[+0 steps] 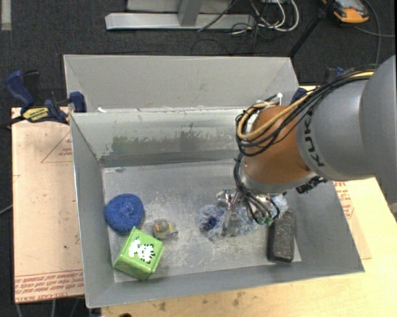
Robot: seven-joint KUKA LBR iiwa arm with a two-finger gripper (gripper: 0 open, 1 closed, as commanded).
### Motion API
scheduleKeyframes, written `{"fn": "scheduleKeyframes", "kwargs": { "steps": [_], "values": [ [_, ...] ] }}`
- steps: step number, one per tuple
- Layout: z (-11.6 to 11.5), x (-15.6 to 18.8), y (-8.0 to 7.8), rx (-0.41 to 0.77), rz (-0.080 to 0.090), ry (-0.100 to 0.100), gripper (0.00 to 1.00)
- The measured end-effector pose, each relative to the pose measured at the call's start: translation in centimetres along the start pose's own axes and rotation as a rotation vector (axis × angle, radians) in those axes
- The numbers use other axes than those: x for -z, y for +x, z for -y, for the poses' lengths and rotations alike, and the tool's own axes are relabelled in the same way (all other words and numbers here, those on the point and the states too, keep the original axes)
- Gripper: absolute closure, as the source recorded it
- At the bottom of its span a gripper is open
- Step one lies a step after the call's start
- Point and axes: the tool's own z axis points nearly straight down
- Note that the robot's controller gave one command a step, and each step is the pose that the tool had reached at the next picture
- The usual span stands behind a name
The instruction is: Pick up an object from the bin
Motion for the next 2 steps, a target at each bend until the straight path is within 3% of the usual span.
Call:
{"fn": "scheduleKeyframes", "kwargs": {
  "steps": [1,2],
  "values": [
    [0.0,0.0,0.0,0.0,0.0,0.0,1.0],
    [-2.8,14.2,3.1,0.021,0.0,0.0,1.0]
  ]
}}
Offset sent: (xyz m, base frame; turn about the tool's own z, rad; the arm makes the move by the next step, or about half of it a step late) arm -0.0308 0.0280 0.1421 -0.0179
